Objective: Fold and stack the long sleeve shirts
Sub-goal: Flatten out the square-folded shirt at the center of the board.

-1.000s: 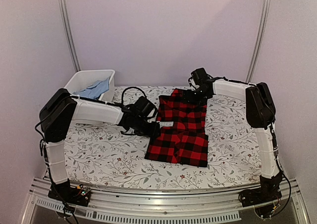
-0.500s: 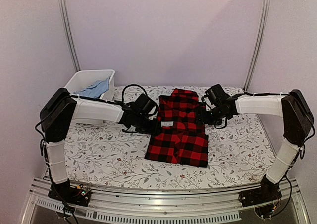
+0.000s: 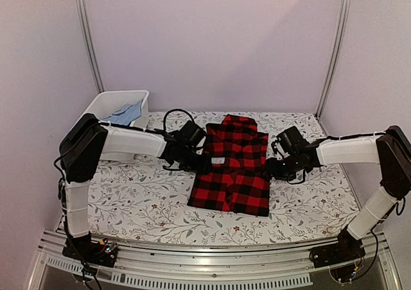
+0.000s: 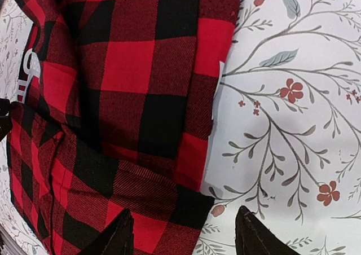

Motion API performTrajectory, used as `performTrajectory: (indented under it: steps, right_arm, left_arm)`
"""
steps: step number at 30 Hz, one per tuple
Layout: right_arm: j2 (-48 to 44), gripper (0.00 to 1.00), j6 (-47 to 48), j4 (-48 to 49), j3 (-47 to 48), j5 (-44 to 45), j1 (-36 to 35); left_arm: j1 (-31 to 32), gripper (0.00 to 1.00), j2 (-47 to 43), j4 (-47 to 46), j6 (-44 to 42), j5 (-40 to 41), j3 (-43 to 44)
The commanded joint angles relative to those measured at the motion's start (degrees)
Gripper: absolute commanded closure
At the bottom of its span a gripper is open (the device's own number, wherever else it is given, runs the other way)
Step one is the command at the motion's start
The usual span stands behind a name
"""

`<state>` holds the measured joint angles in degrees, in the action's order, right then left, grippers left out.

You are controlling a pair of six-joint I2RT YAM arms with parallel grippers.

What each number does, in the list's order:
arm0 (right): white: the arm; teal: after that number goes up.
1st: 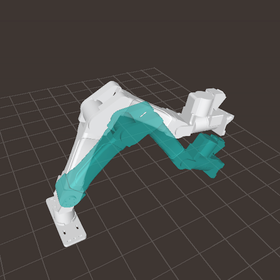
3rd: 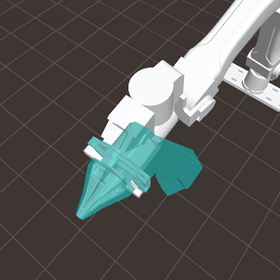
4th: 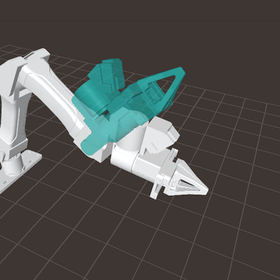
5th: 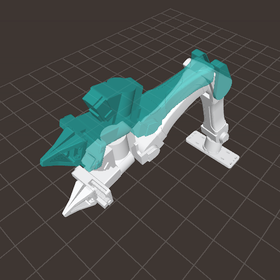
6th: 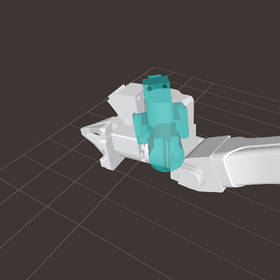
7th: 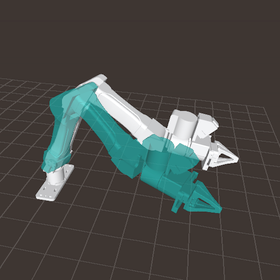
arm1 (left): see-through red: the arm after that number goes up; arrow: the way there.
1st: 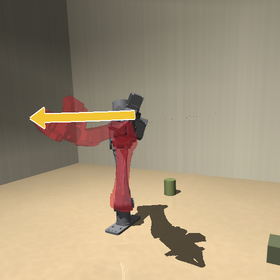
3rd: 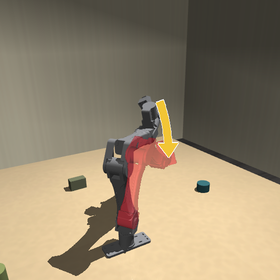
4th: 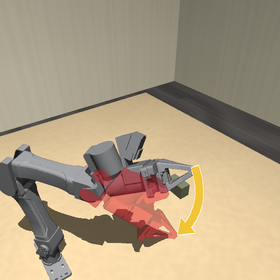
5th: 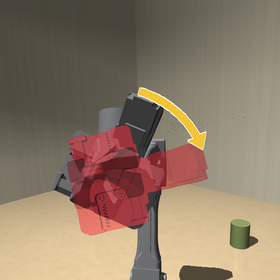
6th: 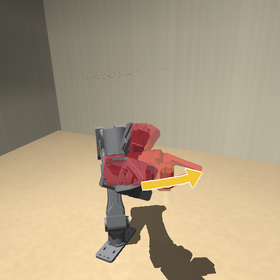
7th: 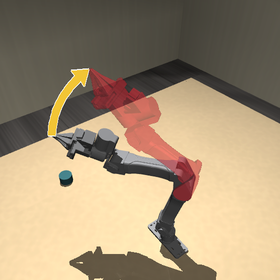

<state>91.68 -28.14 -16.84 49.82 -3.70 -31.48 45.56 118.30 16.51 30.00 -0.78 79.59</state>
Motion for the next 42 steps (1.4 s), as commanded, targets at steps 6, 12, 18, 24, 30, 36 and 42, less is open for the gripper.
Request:
performTrajectory:
  steps: [6,12,18,24,30,36,42]
  right_arm:
    - [1.6,0.46,-2.3,6.7,-1.7,-2.9,-0.1]
    - [3.8,0.56,-2.3,7.0,-0.6,-3.6,-0.2]
    - [3.0,0.77,-2.3,6.0,-0.4,-3.4,-0.3]
    - [1.7,0.88,-2.1,4.2,-0.4,-2.0,-0.9]
    - [2.2,0.48,-2.6,3.7,-1.1,0.2,-0.9]
    - [4.6,0.48,-3.7,7.0,-1.7,-1.8,-0.9]
    - [4.9,0.74,-4.6,7.6,-1.6,-3.1,-1.0]
  left_arm:
    - [-0.7,0.47,1.7,1.9,-0.1,2.4,1.3]
    - [-0.7,0.56,2.8,2.1,-0.1,1.6,3.2]
    - [-0.5,0.8,1.0,1.9,-1.1,0.6,2.9]
    - [-0.1,0.94,-2.0,1.8,-2.2,-1.4,1.6]
    - [0.3,0.96,-3.8,2.0,-3.0,-2.6,0.7]
    - [0.5,0.97,-3.5,2.0,-3.0,-3.0,0.8]
    - [0.5,0.97,-4.1,2.2,-3.3,-4.2,0.9]
